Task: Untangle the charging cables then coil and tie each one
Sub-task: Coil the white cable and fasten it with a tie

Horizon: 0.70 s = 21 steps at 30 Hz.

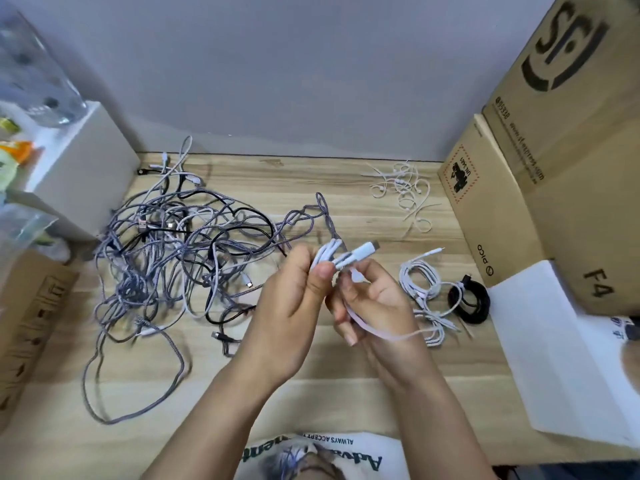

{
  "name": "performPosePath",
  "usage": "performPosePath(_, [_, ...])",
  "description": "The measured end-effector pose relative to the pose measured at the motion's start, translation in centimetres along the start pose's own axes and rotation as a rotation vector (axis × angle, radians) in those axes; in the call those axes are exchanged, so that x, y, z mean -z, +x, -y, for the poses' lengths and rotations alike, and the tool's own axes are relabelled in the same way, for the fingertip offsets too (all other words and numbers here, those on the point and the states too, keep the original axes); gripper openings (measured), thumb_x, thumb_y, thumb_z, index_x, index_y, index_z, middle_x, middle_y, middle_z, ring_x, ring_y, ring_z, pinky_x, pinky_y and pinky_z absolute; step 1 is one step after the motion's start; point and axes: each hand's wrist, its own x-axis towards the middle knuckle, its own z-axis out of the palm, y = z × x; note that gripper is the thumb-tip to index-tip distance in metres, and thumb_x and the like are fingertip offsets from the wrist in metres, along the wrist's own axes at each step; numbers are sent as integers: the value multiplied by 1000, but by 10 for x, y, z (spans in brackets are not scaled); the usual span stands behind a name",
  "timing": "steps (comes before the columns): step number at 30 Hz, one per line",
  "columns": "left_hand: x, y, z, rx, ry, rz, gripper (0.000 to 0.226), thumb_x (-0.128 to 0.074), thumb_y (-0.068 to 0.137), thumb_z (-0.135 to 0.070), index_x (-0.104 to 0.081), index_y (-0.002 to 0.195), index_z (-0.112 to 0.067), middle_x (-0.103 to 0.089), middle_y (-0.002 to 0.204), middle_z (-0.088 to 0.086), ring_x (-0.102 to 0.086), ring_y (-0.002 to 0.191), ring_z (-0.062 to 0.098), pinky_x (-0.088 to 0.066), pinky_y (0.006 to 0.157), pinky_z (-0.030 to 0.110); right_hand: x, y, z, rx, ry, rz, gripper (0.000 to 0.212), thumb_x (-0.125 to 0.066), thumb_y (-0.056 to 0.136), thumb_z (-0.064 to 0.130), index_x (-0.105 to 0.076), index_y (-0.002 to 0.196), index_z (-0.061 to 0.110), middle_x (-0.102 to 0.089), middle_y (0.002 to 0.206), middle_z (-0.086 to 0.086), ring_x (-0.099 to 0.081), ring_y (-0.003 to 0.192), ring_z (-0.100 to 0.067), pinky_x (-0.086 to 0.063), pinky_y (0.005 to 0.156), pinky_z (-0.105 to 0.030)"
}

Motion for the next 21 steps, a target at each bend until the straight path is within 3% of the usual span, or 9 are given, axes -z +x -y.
performPosePath(2, [0,-8,-6,-47,68,-10,25,-37,97,-35,-45,93,-11,-62,63,5,-64,55,10,-47,59,22,-7,-6,-1,-4,-55,-86,11,-56,89,14,-47,87,8,-46,46,-3,-30,33,-9,-25,33,-15])
performPosePath(5, [2,-14,-5,-101,155,-3,14,-38,94,-45,-42,94,-31,-64,69,1,-65,68,16,-50,67,37,-14,-11,1,-5,-141,-235,11,-51,93,5,-46,83,5,-43,41,0,-28,28,-6,-20,29,-14])
performPosePath(7, [4,-17,-3,-113,207,3,12,-36,93,-47,-39,94,-35,-63,69,2,-64,70,18,-48,68,39,-16,-14,2,-4,-160,-246,6,-50,93,3,-47,88,3,-42,39,-1,-26,27,-6,-19,28,-14])
performPosePath(12, [1,-20,-10,-65,152,12,14,-42,92,-40,-43,93,-26,-63,61,-10,-59,60,1,-42,59,14,-24,-26,7,-9,-121,-144,20,-47,91,-4,-51,72,2,-36,39,-1,-21,27,-5,-14,31,-12])
performPosePath(15, [2,-18,-8,-78,122,15,29,-38,89,-47,-49,87,-20,-61,62,-3,-58,62,8,-46,61,28,-24,-29,10,-75,14,-110,18,-51,85,-3,-45,70,5,-36,40,-1,-20,26,-5,-9,35,-16])
performPosePath(17, [3,-16,-6,-84,186,-25,26,-38,91,-46,-49,77,-27,-56,63,-5,-51,61,11,-43,59,33,-24,-31,11,-112,92,-85,11,-57,75,7,-46,73,7,-39,42,-2,-22,26,-5,-10,36,-18])
performPosePath(21, [10,-13,-4,-58,326,-101,24,-40,95,-31,-44,72,-30,-55,64,-21,-50,61,-3,-35,56,9,-26,-35,7,-61,-1,-86,14,-68,73,3,-55,75,7,-45,48,-3,-31,34,-8,-23,34,-15])
